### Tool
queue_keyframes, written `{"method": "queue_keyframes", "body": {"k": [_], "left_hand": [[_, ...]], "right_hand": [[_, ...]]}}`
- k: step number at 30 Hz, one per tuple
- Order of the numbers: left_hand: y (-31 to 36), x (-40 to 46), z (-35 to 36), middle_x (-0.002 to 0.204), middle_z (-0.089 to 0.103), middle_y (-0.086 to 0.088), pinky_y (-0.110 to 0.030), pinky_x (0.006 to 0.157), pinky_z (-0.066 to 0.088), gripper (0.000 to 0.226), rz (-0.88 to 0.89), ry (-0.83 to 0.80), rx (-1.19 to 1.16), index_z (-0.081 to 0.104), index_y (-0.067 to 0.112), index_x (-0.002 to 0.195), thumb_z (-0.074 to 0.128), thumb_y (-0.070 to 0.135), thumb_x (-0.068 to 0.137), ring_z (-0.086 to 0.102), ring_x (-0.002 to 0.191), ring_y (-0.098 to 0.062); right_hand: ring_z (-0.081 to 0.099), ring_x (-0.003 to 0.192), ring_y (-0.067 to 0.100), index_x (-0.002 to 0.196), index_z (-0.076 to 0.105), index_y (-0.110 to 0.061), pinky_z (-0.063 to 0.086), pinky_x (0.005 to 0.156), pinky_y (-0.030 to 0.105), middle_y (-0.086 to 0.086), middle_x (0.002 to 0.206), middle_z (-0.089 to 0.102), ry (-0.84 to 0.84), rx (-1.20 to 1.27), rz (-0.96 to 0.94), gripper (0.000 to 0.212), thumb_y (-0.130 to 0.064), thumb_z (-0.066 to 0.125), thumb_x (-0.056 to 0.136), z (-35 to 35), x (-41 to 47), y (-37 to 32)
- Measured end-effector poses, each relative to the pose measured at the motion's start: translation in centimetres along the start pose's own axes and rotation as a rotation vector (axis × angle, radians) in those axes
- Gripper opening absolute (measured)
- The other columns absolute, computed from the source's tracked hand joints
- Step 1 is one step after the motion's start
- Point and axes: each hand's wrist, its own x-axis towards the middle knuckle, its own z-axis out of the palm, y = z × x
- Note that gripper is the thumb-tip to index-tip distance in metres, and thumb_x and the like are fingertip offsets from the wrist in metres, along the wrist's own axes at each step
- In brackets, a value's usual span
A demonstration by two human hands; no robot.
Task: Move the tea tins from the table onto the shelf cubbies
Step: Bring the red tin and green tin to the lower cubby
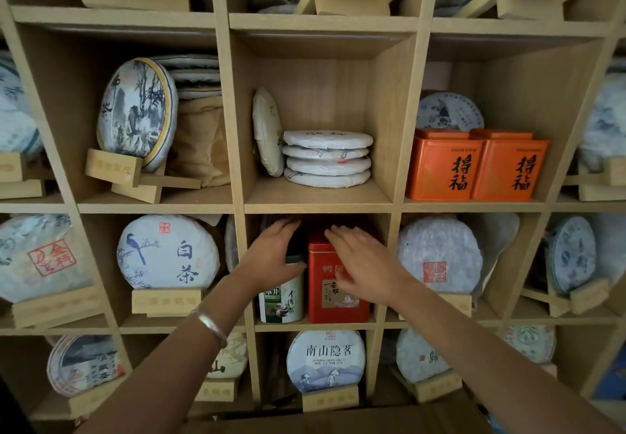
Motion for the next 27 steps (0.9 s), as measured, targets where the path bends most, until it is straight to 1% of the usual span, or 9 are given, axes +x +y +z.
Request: {"method": "queue_keyframes", "body": {"k": [3,6,10,11,14,16,18,22,27], "left_hand": [[0.1,-3.3,0.1,0.154,0.031,-0.010,-0.027,0.113,0.021,0.072,0.033,0.028,0.070,0.029,0.009,0.148,0.063,0.020,0.085,0.028,0.141,-0.023],[0.9,-8.3,2.3,0.141,0.048,-0.017,-0.042,0.109,0.037,0.065,0.116,0.090,0.096,0.046,0.002,0.138,0.065,0.007,0.076,0.048,0.128,-0.032],[0.7,-14.1,6.9,0.152,0.035,-0.008,-0.042,0.108,0.037,0.066,-0.001,-0.074,0.150,0.039,0.012,0.144,0.052,0.019,0.081,0.042,0.131,-0.026],[0.4,-14.8,7.7,0.154,0.031,-0.007,-0.040,0.110,0.034,0.066,-0.035,-0.110,0.171,0.035,0.013,0.146,0.047,0.024,0.082,0.040,0.133,-0.024],[-0.5,-15.3,9.2,0.160,0.011,-0.003,-0.035,0.117,0.012,0.071,-0.077,-0.259,0.235,0.016,0.017,0.152,0.038,0.033,0.087,0.018,0.144,-0.017],[-1.0,-15.3,10.1,0.161,0.000,0.000,-0.033,0.117,0.001,0.073,-0.100,-0.351,0.270,0.006,0.017,0.153,0.036,0.033,0.089,0.004,0.146,-0.012],[-1.4,-14.9,10.7,0.162,-0.002,0.000,-0.034,0.117,-0.002,0.073,-0.128,-0.378,0.295,0.004,0.016,0.153,0.036,0.033,0.090,-0.001,0.147,-0.012],[-2.0,-14.2,11.1,0.162,-0.001,-0.001,-0.036,0.117,0.000,0.073,-0.151,-0.383,0.308,0.004,0.014,0.153,0.036,0.032,0.090,-0.002,0.147,-0.013],[-2.5,-13.9,11.2,0.162,-0.005,0.000,-0.039,0.118,0.000,0.073,-0.177,-0.392,0.309,-0.001,0.014,0.153,0.037,0.029,0.092,-0.003,0.147,-0.012]], "right_hand": [[0.028,0.143,0.031,0.148,0.029,-0.003,0.004,0.116,0.038,0.018,0.154,0.031,-0.001,0.032,-0.078,0.069,-0.022,0.055,0.087,1.8,-1.5,-3.7],[0.033,0.140,0.030,0.147,0.033,-0.007,0.010,0.115,0.040,0.016,0.153,0.035,-0.102,0.005,-0.136,0.070,-0.024,0.059,0.084,4.9,-3.7,-7.5],[0.049,0.131,0.023,0.137,0.053,-0.012,0.035,0.110,0.034,0.014,0.143,0.050,-0.303,0.067,-0.026,0.084,-0.045,0.078,0.064,7.9,-6.9,-9.7],[0.046,0.133,0.023,0.140,0.050,-0.012,0.034,0.111,0.034,0.016,0.145,0.047,-0.346,0.070,0.052,0.086,-0.048,0.076,0.067,8.1,-7.5,-9.6],[0.009,0.148,0.030,0.153,0.009,-0.007,0.003,0.119,0.041,0.017,0.161,0.006,-0.419,0.050,0.069,0.079,-0.035,0.051,0.092,9.7,-8.8,-8.9],[0.035,0.140,0.027,0.146,0.036,-0.003,0.026,0.116,0.040,0.017,0.153,0.034,-0.376,0.018,0.078,0.088,-0.048,0.067,0.077,10.3,-9.4,-8.3],[0.062,0.116,0.017,0.122,0.067,-0.011,0.051,0.096,0.034,0.007,0.129,0.063,-0.375,0.016,0.094,0.091,-0.057,0.081,0.044,10.0,-9.0,-8.1],[0.052,0.128,0.021,0.134,0.056,-0.009,0.044,0.104,0.038,0.010,0.143,0.048,-0.290,0.005,0.084,0.090,-0.045,0.079,0.056,10.8,-8.1,-7.7],[0.011,0.148,0.025,0.153,0.008,-0.008,0.013,0.120,0.043,0.010,0.161,0.004,-0.313,0.000,0.078,0.089,-0.035,0.057,0.084,12.4,-7.7,-7.5]]}}
